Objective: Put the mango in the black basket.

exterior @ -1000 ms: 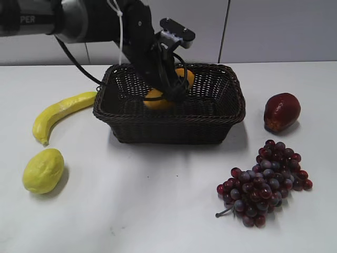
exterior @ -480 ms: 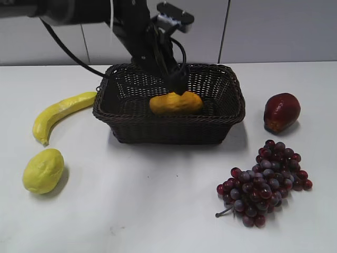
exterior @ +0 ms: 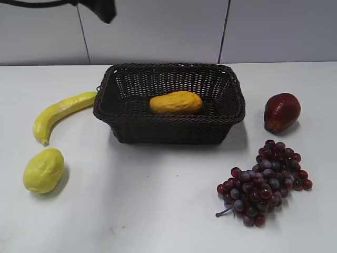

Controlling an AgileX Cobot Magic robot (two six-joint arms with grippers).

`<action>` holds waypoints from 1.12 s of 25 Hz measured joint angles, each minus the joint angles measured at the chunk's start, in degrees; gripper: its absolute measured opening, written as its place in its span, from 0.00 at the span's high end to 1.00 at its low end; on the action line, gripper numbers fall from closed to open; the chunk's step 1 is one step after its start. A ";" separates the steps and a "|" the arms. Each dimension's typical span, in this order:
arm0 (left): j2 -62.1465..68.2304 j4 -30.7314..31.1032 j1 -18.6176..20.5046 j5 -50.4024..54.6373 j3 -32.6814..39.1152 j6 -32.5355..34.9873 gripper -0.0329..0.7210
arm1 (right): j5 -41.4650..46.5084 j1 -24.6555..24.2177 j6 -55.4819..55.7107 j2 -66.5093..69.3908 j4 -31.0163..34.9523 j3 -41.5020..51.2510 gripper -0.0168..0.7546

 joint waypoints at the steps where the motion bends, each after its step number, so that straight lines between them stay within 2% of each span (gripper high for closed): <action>1: -0.50 0.21 1.85 2.79 0.00 -0.88 0.16 | 0.00 0.00 0.00 0.00 0.00 0.00 0.22; 6: -1.58 0.05 10.49 6.87 1.22 -5.19 0.17 | 0.00 0.00 0.00 0.00 0.00 0.00 0.22; 12: -9.86 -0.84 16.85 7.27 10.36 -7.89 0.17 | 0.00 0.00 0.00 0.00 0.00 0.00 0.22; 19: -27.22 -0.94 20.18 7.34 31.26 -10.14 0.17 | 0.00 0.00 0.05 0.00 0.00 0.00 0.22; 25: -46.64 -1.30 20.18 1.30 50.89 -11.14 0.17 | 0.00 0.00 0.05 0.00 0.00 0.00 0.22; 28: -56.96 -1.35 20.18 -1.70 58.50 -11.66 0.17 | 0.00 0.00 0.05 0.00 0.00 0.00 0.22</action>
